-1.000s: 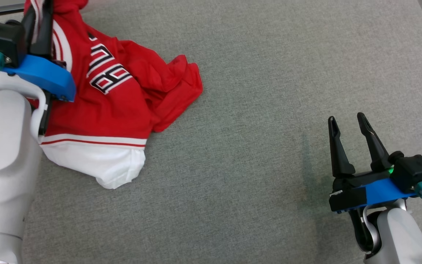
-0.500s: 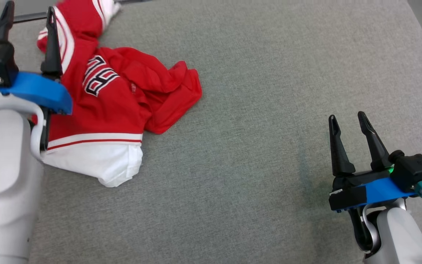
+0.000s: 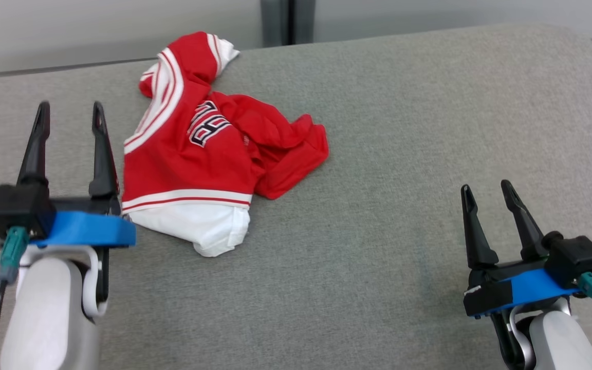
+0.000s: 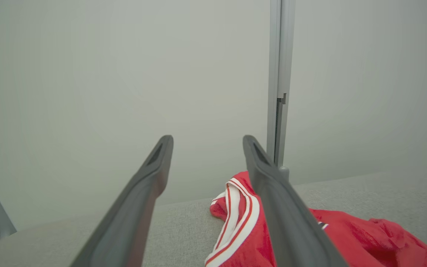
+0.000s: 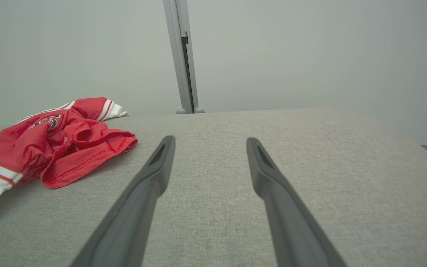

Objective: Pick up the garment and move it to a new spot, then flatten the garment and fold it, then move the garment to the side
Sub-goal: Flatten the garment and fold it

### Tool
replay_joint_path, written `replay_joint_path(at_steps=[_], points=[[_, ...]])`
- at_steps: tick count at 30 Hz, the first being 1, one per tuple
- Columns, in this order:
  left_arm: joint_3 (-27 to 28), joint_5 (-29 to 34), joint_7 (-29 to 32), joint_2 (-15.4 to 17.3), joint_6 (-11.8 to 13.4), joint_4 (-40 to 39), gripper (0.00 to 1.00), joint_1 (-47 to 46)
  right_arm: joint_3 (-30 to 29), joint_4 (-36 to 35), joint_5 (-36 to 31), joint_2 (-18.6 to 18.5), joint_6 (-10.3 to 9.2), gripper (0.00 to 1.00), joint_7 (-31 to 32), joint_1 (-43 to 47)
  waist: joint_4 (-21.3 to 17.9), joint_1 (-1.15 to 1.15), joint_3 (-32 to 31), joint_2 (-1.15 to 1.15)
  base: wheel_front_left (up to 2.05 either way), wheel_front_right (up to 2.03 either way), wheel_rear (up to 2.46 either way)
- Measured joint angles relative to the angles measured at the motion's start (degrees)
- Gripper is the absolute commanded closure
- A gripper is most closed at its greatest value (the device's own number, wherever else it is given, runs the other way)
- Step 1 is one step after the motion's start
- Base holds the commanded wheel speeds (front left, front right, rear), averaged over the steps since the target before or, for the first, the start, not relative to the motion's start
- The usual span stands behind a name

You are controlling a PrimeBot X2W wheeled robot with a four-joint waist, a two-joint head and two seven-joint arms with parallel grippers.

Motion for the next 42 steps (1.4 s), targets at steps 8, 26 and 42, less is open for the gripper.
replay_joint_path(at_steps=[8, 26, 42], points=[[4.42, 1.94, 0.0, -4.21, 0.42, -5.7, 0.0, 9.94, 0.07, 0.94, -0.09, -0.58, 0.0, 0.0, 0.0, 2.44, 3.67, 0.0, -4.4, -0.01, 0.0, 0.0, 0.0], [6.71, 4.58, 0.01, -8.27, 0.16, -8.39, 0.0, 25.21, 0.62, 2.69, -0.68, -0.41, 0.01, 0.0, 0.0, 5.65, 8.44, 0.0, -9.24, -0.02, 0.0, 0.0, 0.0], [5.57, 4.41, 0.01, -8.86, 0.04, -6.44, 0.0, 25.13, 3.46, 6.62, -0.69, -0.94, 0.0, 0.0, 0.0, 5.65, 10.36, 0.01, -9.92, -0.01, 0.0, 0.0, 0.0]])
